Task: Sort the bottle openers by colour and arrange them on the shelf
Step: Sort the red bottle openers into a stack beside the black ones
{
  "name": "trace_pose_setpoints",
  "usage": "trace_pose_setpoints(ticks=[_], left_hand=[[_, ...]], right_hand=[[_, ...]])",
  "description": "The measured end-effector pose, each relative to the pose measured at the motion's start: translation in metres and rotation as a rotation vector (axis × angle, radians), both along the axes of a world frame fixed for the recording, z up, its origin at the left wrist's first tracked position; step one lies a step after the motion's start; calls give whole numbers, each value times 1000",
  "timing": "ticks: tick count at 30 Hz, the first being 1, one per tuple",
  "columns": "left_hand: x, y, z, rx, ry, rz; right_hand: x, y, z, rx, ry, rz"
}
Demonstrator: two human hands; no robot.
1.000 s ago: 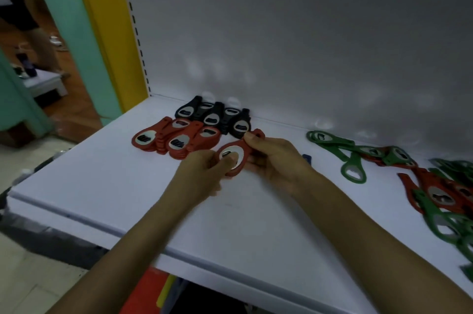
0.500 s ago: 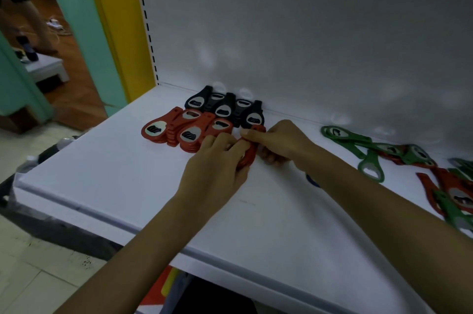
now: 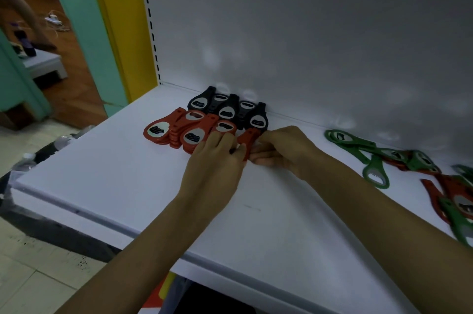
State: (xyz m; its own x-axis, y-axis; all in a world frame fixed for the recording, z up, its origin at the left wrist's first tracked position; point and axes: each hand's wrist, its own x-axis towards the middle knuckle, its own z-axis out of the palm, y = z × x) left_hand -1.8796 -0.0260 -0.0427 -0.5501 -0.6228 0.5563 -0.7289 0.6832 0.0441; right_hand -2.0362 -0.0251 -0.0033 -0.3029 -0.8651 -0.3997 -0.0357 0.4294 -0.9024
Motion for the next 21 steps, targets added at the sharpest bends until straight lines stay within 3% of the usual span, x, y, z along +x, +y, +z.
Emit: trace_pose_setpoints(ticks=[5,11,21], left_hand=[[3,-3,0,-7,26,2],[3,-9,2,11,-3,1],[4,-10,-2,-12,10,-31]], right_hand=[[6,-6,-2,-13,-6,-2],[8,-8,-9,-121,272,68],[3,-8,-10,-118,98,33]])
